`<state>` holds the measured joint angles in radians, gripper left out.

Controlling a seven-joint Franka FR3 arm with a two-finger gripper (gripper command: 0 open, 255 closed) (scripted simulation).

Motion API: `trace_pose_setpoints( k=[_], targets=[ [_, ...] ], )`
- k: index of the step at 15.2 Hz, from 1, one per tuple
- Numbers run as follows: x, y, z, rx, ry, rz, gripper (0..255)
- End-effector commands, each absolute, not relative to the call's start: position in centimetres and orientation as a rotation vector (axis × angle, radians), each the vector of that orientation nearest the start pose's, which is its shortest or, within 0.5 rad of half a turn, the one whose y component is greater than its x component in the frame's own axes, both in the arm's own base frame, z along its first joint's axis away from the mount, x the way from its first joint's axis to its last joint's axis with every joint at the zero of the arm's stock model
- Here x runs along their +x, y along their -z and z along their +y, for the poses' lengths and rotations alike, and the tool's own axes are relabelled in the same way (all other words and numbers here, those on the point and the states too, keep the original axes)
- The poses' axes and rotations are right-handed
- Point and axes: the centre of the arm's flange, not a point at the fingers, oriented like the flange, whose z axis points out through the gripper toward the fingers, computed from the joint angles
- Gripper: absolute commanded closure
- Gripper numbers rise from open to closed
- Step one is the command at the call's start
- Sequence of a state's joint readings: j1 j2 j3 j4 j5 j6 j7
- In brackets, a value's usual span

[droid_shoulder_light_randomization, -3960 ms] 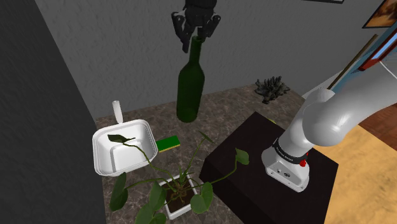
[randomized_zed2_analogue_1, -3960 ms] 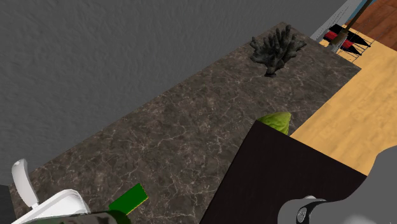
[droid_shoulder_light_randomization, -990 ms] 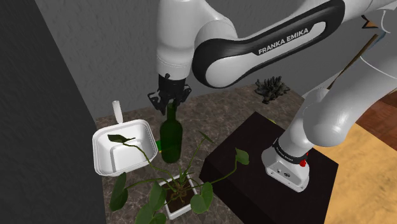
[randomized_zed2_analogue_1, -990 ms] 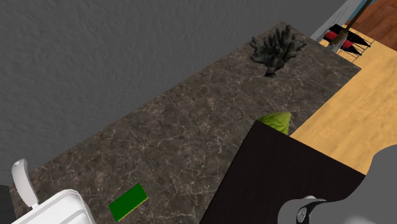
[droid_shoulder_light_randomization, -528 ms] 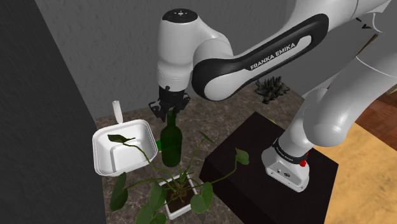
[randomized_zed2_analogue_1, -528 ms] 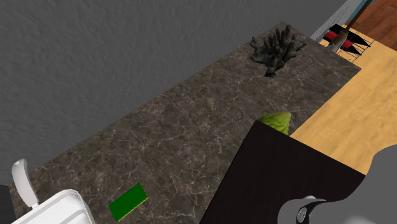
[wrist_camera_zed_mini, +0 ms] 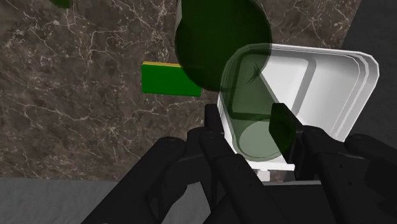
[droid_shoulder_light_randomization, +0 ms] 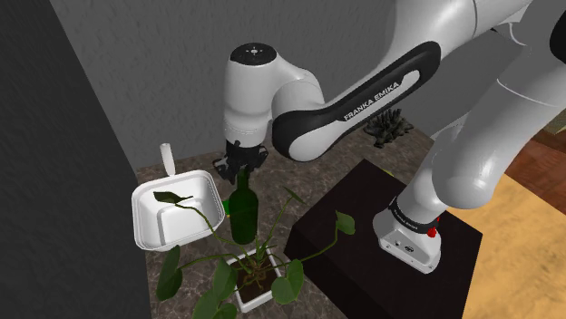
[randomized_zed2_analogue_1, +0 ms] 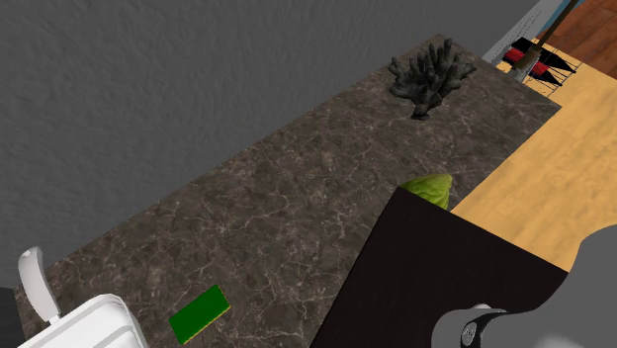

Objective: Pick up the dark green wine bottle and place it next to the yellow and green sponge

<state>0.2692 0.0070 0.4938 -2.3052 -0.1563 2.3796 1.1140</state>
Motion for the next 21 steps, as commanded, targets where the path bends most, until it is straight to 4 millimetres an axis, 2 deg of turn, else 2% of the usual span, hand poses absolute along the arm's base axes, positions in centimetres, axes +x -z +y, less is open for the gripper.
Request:
trace_pose_setpoints(
  k=[1, 19, 21],
  targets=[
    [37.5, -33.9, 35.6, -3.120, 0.202, 0.379, 255],
    [37.5, -24.4, 35.6, -3.120, 0.202, 0.379, 255],
    [37.5, -24.4, 35.6, -3.120, 0.202, 0.379, 255]
  ],
)
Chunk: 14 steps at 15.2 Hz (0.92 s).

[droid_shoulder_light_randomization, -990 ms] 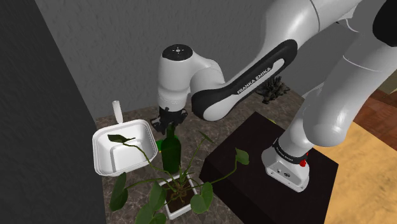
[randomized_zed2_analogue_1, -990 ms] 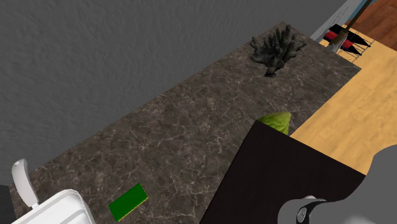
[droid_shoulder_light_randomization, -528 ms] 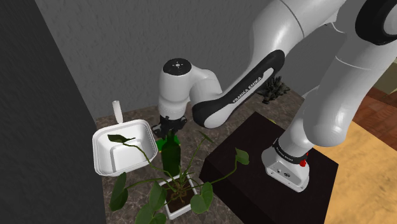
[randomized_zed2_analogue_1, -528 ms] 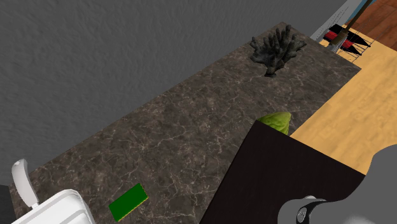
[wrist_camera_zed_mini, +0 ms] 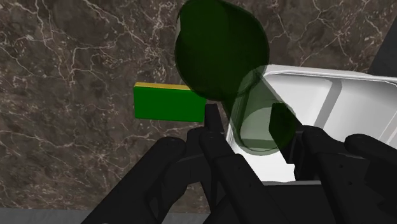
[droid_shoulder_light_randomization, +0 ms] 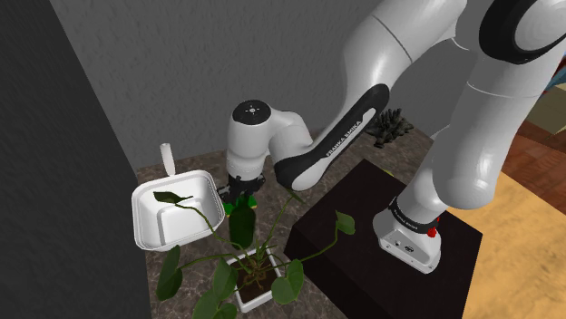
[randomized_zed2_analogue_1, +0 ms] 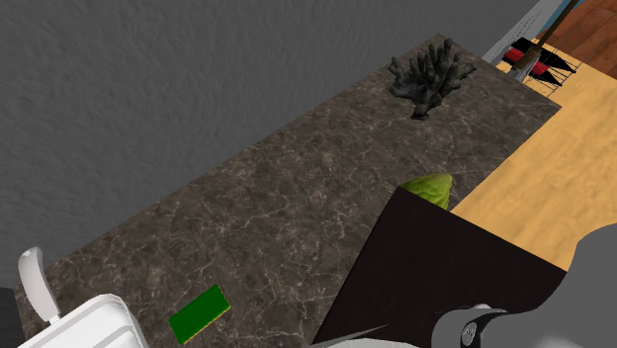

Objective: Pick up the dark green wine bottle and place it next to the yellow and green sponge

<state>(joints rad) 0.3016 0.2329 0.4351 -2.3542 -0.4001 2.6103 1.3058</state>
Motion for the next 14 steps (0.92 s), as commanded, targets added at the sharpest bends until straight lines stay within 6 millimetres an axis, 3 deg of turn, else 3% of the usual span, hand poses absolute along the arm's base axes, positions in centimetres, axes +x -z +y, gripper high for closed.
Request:
trace_pose_setpoints(
  k=[1, 6, 7, 12, 14],
  targets=[
    [37.5, -24.4, 35.6, -3.120, 0.202, 0.379, 255],
    [37.5, -24.4, 35.6, -3.120, 0.202, 0.379, 255],
    [37.5, -24.4, 35.6, -3.120, 0.202, 0.379, 0],
    [37.5, -24.4, 35.6, -3.120, 0.202, 0.379, 0],
    [37.1, -27.0, 35.7, -3.120, 0.202, 0.379, 0]
  ],
)
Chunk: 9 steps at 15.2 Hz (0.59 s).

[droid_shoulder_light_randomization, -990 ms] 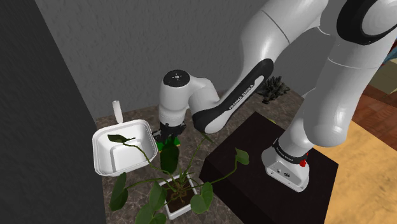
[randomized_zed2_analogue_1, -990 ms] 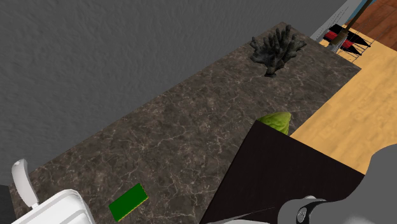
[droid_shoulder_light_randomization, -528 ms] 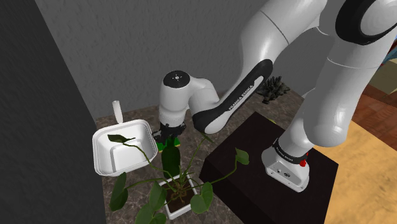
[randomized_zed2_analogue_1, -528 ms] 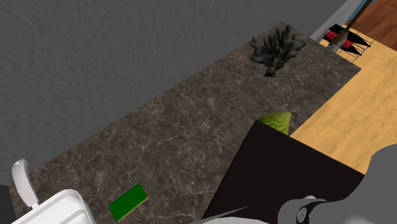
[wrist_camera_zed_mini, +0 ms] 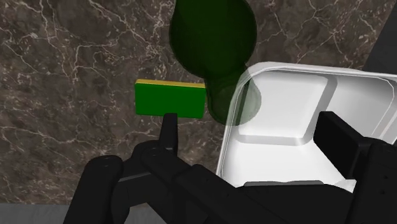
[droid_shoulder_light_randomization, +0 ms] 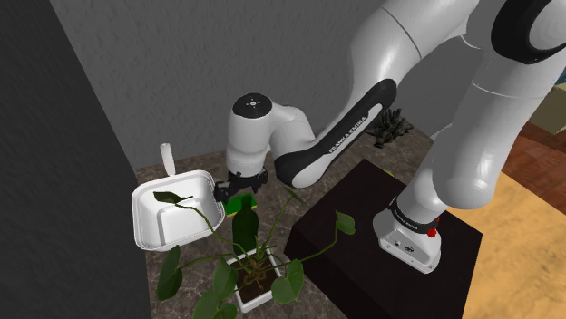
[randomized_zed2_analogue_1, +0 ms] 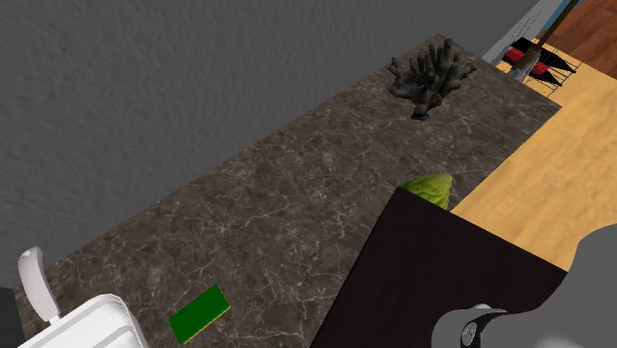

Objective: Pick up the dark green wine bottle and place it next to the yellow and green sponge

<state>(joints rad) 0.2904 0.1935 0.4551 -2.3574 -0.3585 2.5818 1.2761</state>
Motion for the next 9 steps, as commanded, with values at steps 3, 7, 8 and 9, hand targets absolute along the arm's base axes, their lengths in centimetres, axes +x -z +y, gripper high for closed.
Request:
trace_pose_setpoints(
  k=[3, 7, 8, 9],
  targets=[
    [36.8, -29.3, 35.7, -3.120, 0.202, 0.379, 0],
    [36.8, -29.3, 35.7, -3.120, 0.202, 0.379, 0],
    [36.8, -29.3, 35.7, -3.120, 0.202, 0.379, 0],
    [36.8, -29.3, 35.7, -3.120, 0.202, 0.379, 0]
  ],
)
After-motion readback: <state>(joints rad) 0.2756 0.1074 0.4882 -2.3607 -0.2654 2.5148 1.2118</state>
